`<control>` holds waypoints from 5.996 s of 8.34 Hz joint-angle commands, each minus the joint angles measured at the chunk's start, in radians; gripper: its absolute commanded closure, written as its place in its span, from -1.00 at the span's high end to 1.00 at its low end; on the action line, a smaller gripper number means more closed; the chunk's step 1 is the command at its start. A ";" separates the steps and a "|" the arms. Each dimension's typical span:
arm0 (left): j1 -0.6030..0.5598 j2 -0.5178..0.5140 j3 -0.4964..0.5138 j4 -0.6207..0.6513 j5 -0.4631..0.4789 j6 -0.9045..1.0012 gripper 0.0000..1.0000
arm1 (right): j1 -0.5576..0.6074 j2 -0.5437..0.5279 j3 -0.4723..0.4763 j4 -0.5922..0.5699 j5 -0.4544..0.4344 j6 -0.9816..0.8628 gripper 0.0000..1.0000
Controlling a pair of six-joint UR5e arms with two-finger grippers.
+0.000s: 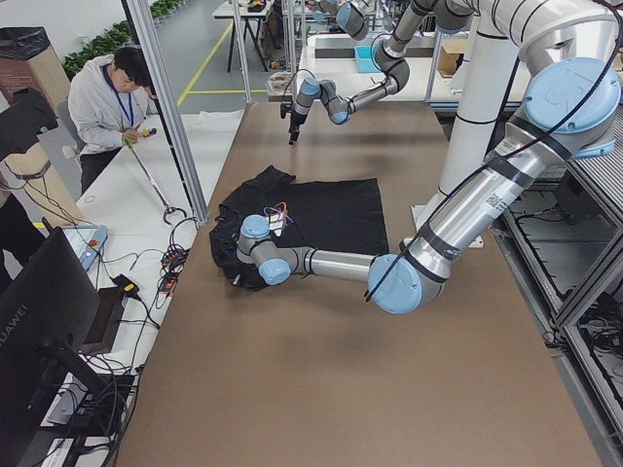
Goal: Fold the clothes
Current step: 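Move both grippers down toward the shirt's sleeves, then grasp the sleeve nearest the left gripper and fold it inward over the chest, then grasp the other sleeve with the right gripper and fold it inward over the chest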
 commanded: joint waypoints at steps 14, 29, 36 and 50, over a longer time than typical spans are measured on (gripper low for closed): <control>0.254 -0.192 -0.147 0.216 0.273 -0.477 -1.00 | -0.009 -0.002 0.004 0.001 0.001 0.017 0.90; 0.255 -0.184 -0.170 0.202 0.273 -0.508 1.00 | -0.060 0.294 -0.559 0.436 0.008 0.063 0.79; 0.255 -0.179 -0.170 0.201 0.274 -0.505 1.00 | -0.063 0.280 -0.569 0.436 0.019 -0.003 -0.33; 0.221 -0.149 -0.165 0.178 0.264 -0.413 1.00 | -0.214 0.543 -0.378 0.051 -0.049 0.431 -1.00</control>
